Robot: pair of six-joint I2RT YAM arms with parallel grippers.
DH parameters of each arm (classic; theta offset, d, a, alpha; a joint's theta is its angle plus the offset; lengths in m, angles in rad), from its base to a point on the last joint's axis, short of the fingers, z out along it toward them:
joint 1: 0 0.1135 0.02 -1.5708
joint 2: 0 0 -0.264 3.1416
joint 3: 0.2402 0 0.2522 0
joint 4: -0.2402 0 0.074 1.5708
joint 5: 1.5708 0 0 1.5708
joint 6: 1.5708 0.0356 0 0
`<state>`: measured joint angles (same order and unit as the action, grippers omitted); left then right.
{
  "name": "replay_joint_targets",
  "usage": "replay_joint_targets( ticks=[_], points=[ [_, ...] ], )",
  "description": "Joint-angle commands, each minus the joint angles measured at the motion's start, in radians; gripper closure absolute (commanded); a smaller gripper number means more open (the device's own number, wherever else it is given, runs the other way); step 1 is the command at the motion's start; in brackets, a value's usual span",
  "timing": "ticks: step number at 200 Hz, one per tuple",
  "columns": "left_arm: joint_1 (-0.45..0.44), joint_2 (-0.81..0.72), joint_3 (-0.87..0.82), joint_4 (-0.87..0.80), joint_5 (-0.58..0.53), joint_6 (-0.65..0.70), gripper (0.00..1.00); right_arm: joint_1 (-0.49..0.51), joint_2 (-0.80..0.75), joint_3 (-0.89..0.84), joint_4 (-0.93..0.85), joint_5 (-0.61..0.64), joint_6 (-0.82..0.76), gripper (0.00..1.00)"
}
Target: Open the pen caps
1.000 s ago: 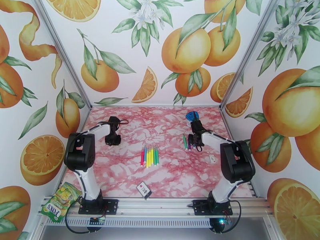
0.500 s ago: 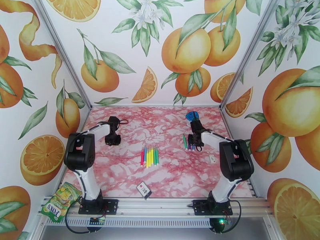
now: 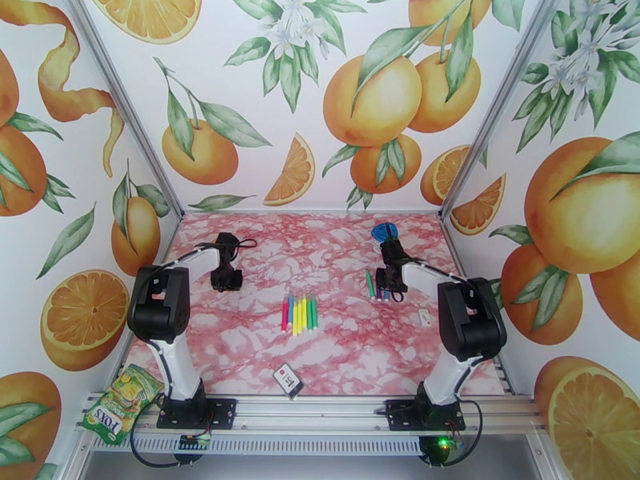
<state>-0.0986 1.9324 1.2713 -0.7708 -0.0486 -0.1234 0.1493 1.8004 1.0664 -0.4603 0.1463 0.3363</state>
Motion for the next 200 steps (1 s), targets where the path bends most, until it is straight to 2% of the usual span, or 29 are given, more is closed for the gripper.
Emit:
replay_joint_targets(
  ticks=[1, 130, 170, 200],
  points=[
    [0.004, -0.018, 0.011, -0.011, 0.024, 0.003, 0.77, -0.005, -0.039, -0.011, 0.016, -0.011, 0.006, 0.65],
    [0.005, -0.148, 0.009, -0.041, 0.045, 0.001, 0.66, 0.031, -0.263, -0.042, 0.033, 0.002, -0.034, 0.55],
    [0.003, -0.25, -0.046, 0.028, 0.054, 0.009, 0.46, 0.087, -0.308, -0.034, 0.021, 0.009, -0.067, 0.53],
    [-0.001, -0.319, -0.077, 0.075, 0.116, 0.04, 0.39, 0.138, -0.317, -0.021, 0.016, -0.012, -0.086, 0.53]
  ],
)
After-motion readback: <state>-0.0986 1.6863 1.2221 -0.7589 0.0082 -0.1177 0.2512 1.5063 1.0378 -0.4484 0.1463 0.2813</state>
